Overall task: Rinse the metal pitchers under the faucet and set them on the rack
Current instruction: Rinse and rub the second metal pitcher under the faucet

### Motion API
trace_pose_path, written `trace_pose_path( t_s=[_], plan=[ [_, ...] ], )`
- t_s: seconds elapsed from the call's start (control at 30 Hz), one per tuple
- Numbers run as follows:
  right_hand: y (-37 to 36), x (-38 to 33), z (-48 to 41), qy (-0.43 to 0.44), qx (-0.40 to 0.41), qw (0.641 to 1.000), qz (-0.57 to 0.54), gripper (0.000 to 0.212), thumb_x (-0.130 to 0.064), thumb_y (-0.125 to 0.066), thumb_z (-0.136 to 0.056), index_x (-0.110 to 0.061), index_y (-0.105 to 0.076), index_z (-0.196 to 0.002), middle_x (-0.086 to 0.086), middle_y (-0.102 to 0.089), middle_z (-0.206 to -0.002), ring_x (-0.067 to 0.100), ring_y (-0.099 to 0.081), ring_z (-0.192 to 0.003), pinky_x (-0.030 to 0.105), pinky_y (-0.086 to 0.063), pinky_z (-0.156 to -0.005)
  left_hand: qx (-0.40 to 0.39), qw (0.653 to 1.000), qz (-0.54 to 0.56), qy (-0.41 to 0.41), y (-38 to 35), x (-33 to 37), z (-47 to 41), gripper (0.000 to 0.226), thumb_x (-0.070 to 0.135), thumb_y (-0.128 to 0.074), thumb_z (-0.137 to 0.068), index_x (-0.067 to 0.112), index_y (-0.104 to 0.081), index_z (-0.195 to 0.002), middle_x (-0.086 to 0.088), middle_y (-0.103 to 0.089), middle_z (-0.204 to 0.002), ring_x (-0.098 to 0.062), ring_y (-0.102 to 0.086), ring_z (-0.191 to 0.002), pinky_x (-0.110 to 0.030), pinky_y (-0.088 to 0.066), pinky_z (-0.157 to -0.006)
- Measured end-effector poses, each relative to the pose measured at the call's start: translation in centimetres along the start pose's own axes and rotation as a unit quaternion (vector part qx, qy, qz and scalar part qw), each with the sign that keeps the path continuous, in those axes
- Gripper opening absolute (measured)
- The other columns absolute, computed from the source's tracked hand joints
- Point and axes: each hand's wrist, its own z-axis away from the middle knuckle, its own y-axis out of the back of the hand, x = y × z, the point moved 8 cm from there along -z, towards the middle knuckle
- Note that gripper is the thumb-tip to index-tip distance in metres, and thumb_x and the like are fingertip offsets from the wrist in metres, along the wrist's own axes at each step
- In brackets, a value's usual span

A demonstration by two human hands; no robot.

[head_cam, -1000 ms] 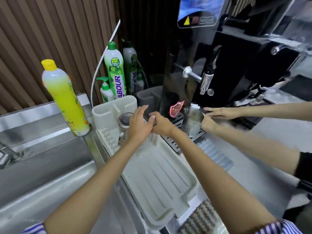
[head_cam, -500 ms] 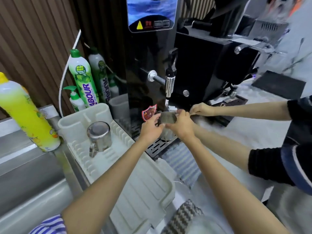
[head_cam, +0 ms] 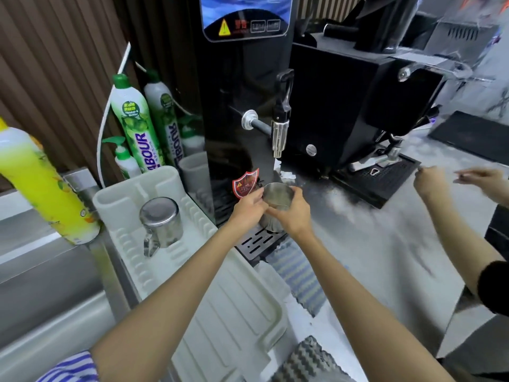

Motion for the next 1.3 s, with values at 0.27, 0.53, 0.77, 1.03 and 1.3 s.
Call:
trace_pose_path(
  t_s=[0.27,0.53,0.77,1.03,1.3],
  plan=[
    [-0.1,-2.3,1.4,0.046,-0.123,0.987,0.09,0.072,-0.029,-0.08,-0.061,-0.016,-0.047,-0.124,0.001,-0.059,-0.108,0.015,-0.054,-0.093,0.019,-0.042,-0.07,0.144,0.988,0.032,-0.032,5.9,-0.7,2.8,0.019,0.008,-0.054,-0.089,0.018,-0.069,-0.096,-0.005,-0.069,-0.11,-0.016,-0.062,-0.105,-0.029,-0.045,-0.098],
    [-4.0,-11.2,10.2,0.147,-0.436,0.872,0.167,0.073,-0.02,-0.084,-0.061,-0.026,-0.05,-0.125,-0.008,-0.061,-0.112,0.01,-0.057,-0.104,0.019,-0.046,-0.092,0.079,0.991,0.097,0.036,12.1,-1.9,7.8,0.02,0.028,-0.062,-0.087,0.015,-0.066,-0.101,-0.001,-0.07,-0.104,-0.009,-0.064,-0.091,-0.021,-0.044,-0.076],
    [-10.8,-21.2,17.7,0.248,-0.54,0.793,0.137,0.066,-0.001,-0.075,-0.066,-0.02,-0.049,-0.124,-0.003,-0.058,-0.119,0.011,-0.057,-0.106,0.025,-0.047,-0.092,-0.014,0.967,0.202,0.151,18.1,-4.6,17.3,0.051,0.05,-0.073,-0.061,0.022,-0.069,-0.103,0.0,-0.064,-0.116,-0.024,-0.059,-0.107,-0.048,-0.052,-0.088],
    [-20.5,-25.6,26.6,0.258,-0.652,0.694,0.164,0.081,-0.003,-0.068,-0.074,-0.029,-0.03,-0.141,-0.01,-0.049,-0.13,-0.004,-0.05,-0.11,0.005,-0.041,-0.083,0.074,0.922,0.334,0.184,26.3,-10.9,28.1,0.061,0.05,-0.078,-0.059,0.021,-0.06,-0.109,0.0,-0.049,-0.123,-0.03,-0.057,-0.107,-0.053,-0.054,-0.078],
    [-27.1,-22.6,31.1,0.121,-0.511,0.848,0.069,0.066,-0.025,-0.067,-0.083,-0.014,-0.032,-0.137,0.011,-0.05,-0.124,0.017,-0.053,-0.1,0.026,-0.043,-0.08,0.236,0.889,0.337,0.202,30.1,-18.6,35.2,0.049,0.053,-0.07,-0.062,0.021,-0.057,-0.097,-0.009,-0.063,-0.091,-0.029,-0.065,-0.082,-0.048,-0.051,-0.086]
  ],
)
